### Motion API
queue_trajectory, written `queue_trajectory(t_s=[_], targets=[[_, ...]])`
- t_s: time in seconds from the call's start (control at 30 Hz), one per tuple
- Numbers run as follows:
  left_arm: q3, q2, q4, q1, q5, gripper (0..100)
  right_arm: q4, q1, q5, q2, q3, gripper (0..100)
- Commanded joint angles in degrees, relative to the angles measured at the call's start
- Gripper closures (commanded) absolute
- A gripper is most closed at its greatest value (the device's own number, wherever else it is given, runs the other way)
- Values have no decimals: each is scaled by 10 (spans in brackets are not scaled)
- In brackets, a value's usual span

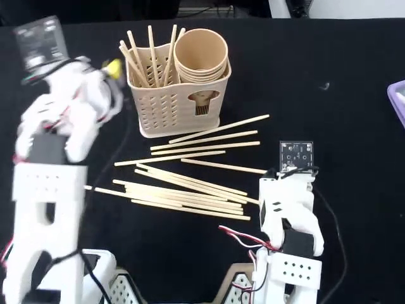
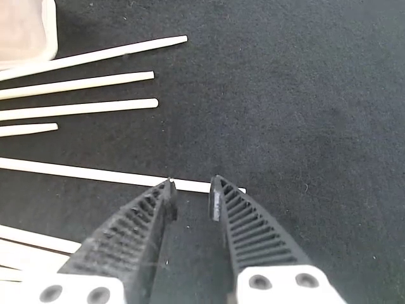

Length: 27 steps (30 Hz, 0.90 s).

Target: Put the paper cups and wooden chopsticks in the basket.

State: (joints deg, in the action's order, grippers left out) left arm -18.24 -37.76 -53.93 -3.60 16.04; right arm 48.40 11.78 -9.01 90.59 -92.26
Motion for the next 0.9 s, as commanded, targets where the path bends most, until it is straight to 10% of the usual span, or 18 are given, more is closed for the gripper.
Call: queue_trajectory(t_s=[0.0,0.17,0.47,0.87], targets=[[22,-70,-183,-73,-84,862,-10,7,-5,9,6,896],[-153,-120,-222,-170,-207,862,-5,10,-5,9,18,896],[-538,-154,24,-259,-242,862,98,5,-25,5,164,896],[-599,-153,86,-221,-198,863,105,-55,-85,-114,291,896]])
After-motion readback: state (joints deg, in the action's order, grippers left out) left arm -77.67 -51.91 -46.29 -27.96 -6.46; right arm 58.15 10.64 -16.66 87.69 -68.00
